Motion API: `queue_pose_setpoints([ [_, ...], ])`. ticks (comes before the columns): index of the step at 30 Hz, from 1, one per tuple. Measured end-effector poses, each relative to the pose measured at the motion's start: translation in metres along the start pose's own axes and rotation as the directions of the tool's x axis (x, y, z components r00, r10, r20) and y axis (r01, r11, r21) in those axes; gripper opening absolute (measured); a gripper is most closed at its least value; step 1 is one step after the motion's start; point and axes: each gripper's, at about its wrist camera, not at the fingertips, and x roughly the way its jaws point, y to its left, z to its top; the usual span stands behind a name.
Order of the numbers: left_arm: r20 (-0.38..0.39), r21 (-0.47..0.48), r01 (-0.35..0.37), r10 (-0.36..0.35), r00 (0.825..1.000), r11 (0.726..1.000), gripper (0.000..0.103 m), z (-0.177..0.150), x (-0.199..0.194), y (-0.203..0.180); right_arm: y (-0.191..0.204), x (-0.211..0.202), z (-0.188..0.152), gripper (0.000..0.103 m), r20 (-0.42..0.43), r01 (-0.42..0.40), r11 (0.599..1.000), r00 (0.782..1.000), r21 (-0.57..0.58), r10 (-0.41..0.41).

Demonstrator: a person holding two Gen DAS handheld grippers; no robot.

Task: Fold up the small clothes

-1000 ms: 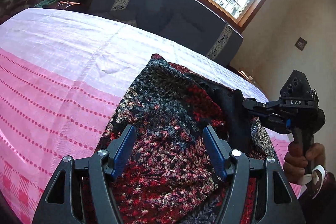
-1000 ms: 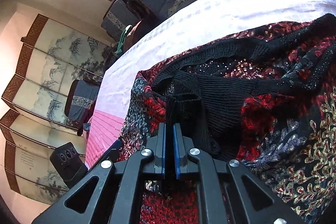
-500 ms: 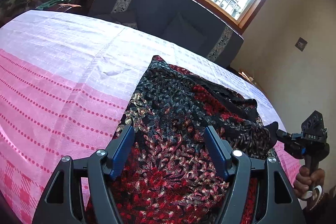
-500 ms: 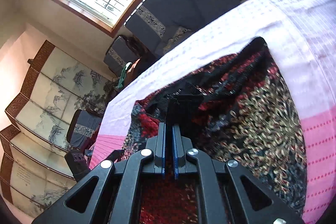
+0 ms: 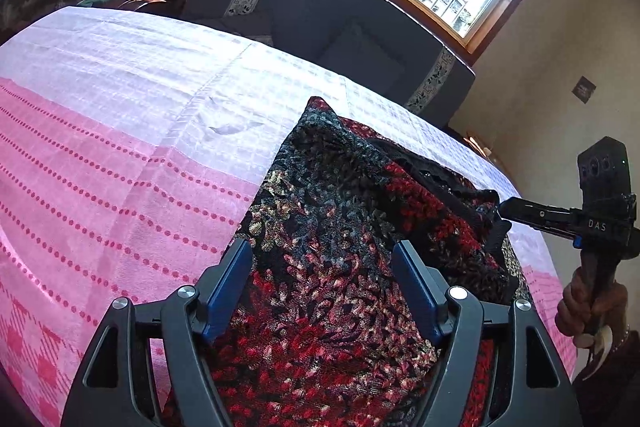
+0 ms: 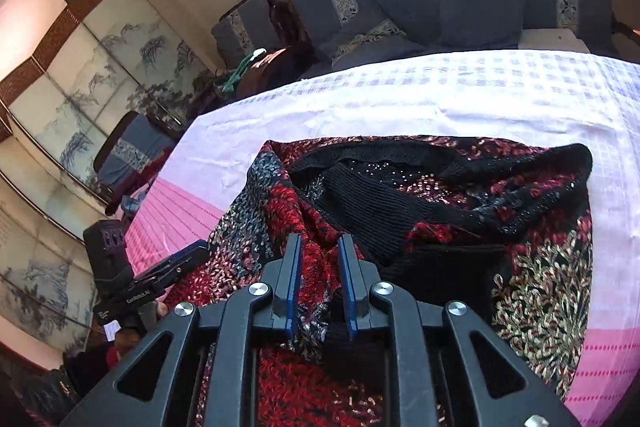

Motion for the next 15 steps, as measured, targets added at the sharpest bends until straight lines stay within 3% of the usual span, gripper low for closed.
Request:
queue_pose_setpoints([
  [4,-0.004,-0.002,0.004,-0.004,1.000,1.000,0.074,0.001,0.001,0.000,0.004,0.046,0.005,0.035,-0.103,0.080,0.993,0.991,-0.090,-0.089],
  [9,-0.010,0.007,0.007,-0.007,1.000,1.000,0.077,0.002,0.003,-0.002,-0.003,0.067,-0.002,0.039,-0.135,0.104,0.988,0.984,-0.115,-0.120],
  [11,-0.010,0.009,0.007,-0.007,1.000,1.000,0.078,0.002,0.004,-0.003,0.001,0.068,0.000,0.010,-0.111,0.143,0.982,0.981,-0.124,-0.157],
  [12,-0.010,0.009,0.006,-0.006,1.000,1.000,0.078,0.002,0.004,-0.003,0.003,0.064,0.001,0.005,-0.084,0.152,0.980,0.983,-0.125,-0.164],
  [15,-0.009,0.009,0.005,-0.005,1.000,1.000,0.078,0.002,0.004,-0.003,0.014,0.051,0.006,0.004,0.000,0.204,0.965,0.978,-0.166,-0.207],
])
